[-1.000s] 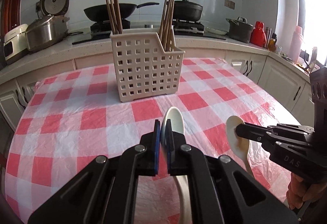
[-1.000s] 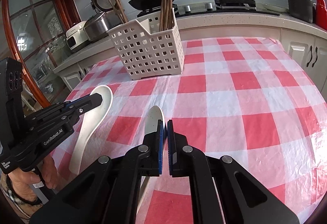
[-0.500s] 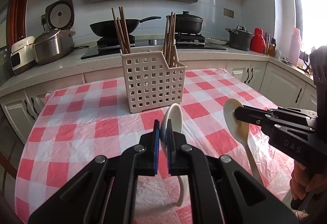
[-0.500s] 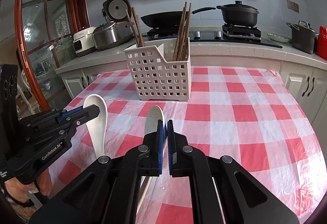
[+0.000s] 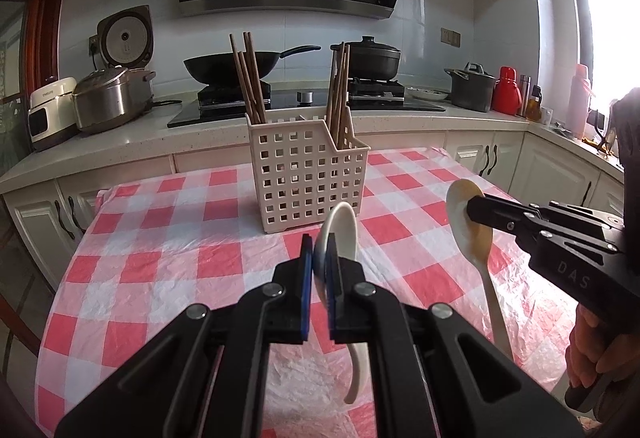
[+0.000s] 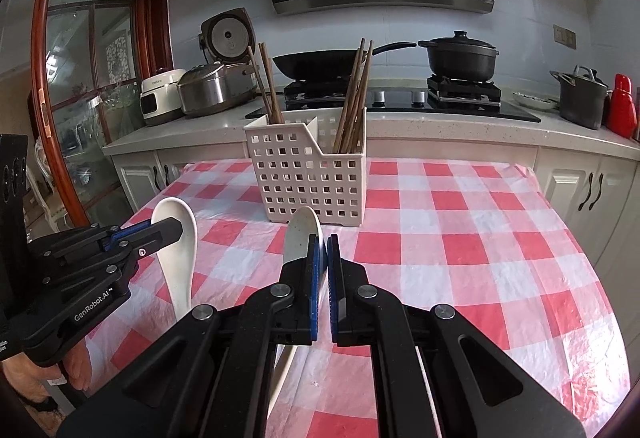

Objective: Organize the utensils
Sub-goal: 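Lift the spoon in the left tool to the basket while the right tool carries its spoon there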

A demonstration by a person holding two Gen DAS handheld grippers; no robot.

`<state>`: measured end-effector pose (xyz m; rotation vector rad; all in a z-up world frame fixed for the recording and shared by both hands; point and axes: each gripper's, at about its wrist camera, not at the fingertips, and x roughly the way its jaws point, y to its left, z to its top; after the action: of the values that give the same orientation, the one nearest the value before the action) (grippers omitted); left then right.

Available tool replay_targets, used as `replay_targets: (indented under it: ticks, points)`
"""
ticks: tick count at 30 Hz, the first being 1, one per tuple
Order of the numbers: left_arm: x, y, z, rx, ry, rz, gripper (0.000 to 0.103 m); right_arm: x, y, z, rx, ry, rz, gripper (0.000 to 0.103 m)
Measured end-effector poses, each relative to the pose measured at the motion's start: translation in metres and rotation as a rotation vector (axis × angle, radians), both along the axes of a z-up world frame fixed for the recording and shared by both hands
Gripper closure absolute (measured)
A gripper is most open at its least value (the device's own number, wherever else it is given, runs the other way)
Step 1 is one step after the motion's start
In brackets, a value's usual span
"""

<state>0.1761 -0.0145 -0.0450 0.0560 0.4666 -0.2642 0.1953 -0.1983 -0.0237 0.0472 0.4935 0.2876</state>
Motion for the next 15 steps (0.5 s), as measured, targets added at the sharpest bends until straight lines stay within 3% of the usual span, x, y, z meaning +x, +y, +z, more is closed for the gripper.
replay_targets:
  ticks: [11, 15]
  points:
    - [-0.0043, 0.0018, 0.0054, -0.004, -0.015, 0.005, 0.097, -0.0002, -0.0052, -0.0026, 0.071, 0.032, 0.019, 0.098]
    - [-0.0066, 0.0028, 0.0085, -0.004, -0.02, 0.005, 0.097, -0.0074, -0.0039, 0.0024, 0.062, -0.014, 0.008, 0.098]
